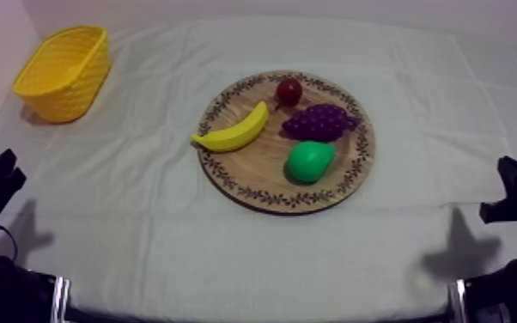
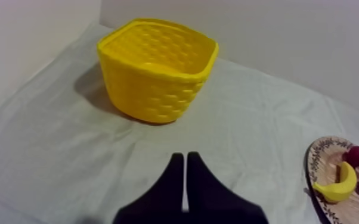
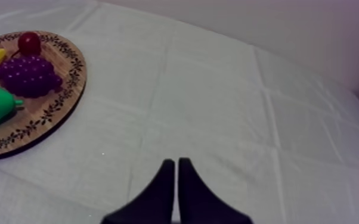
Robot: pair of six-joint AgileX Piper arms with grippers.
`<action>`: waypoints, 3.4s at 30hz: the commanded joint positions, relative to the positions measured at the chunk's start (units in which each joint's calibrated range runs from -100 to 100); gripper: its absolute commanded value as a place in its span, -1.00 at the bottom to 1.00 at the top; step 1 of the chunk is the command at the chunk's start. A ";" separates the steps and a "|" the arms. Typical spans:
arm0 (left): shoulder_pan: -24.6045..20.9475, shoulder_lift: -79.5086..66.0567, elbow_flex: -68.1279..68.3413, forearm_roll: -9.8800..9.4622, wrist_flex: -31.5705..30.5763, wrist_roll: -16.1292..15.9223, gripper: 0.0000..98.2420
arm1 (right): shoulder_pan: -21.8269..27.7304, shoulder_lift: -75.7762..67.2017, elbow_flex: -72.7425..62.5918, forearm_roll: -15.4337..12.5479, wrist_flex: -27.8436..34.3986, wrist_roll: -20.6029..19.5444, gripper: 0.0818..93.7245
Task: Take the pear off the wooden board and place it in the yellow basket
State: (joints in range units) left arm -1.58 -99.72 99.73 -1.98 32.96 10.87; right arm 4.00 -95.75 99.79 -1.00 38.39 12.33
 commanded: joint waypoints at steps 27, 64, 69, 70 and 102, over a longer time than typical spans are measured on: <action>0.02 -0.02 0.05 0.00 0.02 0.04 -1.00 | -0.01 -0.01 -0.01 0.00 0.00 0.00 -0.99; 0.24 9.30 -11.57 1.42 2.09 -3.98 -1.00 | -0.01 -0.01 -0.01 0.00 0.00 -0.02 -0.99; 0.54 20.96 -26.93 1.78 4.82 -7.31 -1.00 | -0.01 -0.01 -0.01 0.00 0.00 0.00 -0.99; 0.71 23.40 -30.35 1.76 5.69 -7.87 -1.00 | -0.01 -0.01 -0.01 0.00 0.00 0.00 -0.99; 20.50 77.75 -105.45 -0.52 35.25 -17.26 -1.00 | -0.01 -0.01 -0.01 0.00 0.00 0.00 -0.99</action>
State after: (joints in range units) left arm 16.69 -24.19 -3.03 -2.49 67.41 -6.38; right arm 4.00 -95.75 99.79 -1.00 38.39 12.30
